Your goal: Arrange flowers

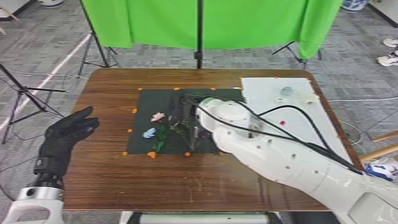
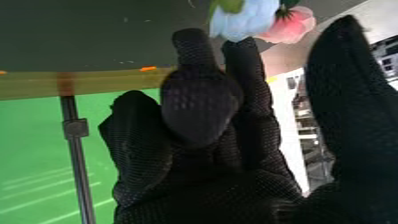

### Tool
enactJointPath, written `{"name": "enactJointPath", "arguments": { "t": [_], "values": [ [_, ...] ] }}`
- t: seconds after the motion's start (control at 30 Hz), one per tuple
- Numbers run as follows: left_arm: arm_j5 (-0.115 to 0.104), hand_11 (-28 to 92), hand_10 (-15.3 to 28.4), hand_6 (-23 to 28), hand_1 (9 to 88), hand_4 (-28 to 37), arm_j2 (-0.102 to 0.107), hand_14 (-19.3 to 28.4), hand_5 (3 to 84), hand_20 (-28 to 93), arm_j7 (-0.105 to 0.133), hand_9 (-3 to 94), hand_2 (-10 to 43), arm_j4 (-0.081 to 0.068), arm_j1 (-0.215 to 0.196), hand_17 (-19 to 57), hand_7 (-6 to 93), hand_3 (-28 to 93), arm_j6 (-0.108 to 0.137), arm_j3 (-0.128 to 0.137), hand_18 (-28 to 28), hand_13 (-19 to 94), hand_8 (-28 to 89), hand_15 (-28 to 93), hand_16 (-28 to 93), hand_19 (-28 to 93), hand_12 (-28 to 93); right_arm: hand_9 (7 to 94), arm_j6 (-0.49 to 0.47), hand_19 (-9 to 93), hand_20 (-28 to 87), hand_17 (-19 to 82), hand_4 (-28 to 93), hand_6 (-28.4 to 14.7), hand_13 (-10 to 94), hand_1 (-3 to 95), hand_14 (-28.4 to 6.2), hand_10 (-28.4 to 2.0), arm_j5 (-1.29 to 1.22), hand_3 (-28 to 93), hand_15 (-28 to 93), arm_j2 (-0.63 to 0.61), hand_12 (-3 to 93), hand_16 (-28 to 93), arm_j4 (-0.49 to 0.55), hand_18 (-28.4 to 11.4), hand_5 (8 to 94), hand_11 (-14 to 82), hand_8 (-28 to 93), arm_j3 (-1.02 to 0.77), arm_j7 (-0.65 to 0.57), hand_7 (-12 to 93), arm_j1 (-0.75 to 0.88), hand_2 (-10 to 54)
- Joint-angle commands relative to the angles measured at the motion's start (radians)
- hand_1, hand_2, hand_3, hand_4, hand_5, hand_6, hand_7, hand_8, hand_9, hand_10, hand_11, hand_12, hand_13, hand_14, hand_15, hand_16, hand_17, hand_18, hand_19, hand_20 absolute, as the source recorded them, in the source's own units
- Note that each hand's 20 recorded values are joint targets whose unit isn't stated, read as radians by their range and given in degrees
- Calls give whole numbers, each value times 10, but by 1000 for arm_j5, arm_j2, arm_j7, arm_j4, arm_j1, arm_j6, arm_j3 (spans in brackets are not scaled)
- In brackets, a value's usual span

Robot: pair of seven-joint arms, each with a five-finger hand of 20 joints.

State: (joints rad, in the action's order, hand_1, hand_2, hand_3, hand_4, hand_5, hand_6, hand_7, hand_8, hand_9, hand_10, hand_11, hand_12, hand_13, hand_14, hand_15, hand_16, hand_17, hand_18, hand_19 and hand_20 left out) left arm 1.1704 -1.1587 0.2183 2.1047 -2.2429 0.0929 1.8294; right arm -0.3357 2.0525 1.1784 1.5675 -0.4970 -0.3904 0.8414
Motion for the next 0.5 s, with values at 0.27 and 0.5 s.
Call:
{"name": "enactJointPath", "arguments": {
  "t": [0.27,0.5],
  "values": [
    [5,194,131,56,426,-37,-12,168,439,201,-12,467,-18,12,-33,127,105,681,-3,15,130,396,-66,196,-22,151,119,601,267,932,559,528,-180,10,808,306,-57,-170,60,645,617,-195,207,300,172,-185,531,103,-90,-231,-35,143,2,-95],
    [7,194,131,55,425,-38,-17,167,439,201,-10,467,-18,17,-40,127,104,681,0,17,130,397,-66,196,-21,150,119,507,282,913,488,497,-158,-18,774,261,-86,-187,40,621,609,-274,194,285,145,-192,459,64,-67,-399,-122,94,89,-95]
  ]
}}
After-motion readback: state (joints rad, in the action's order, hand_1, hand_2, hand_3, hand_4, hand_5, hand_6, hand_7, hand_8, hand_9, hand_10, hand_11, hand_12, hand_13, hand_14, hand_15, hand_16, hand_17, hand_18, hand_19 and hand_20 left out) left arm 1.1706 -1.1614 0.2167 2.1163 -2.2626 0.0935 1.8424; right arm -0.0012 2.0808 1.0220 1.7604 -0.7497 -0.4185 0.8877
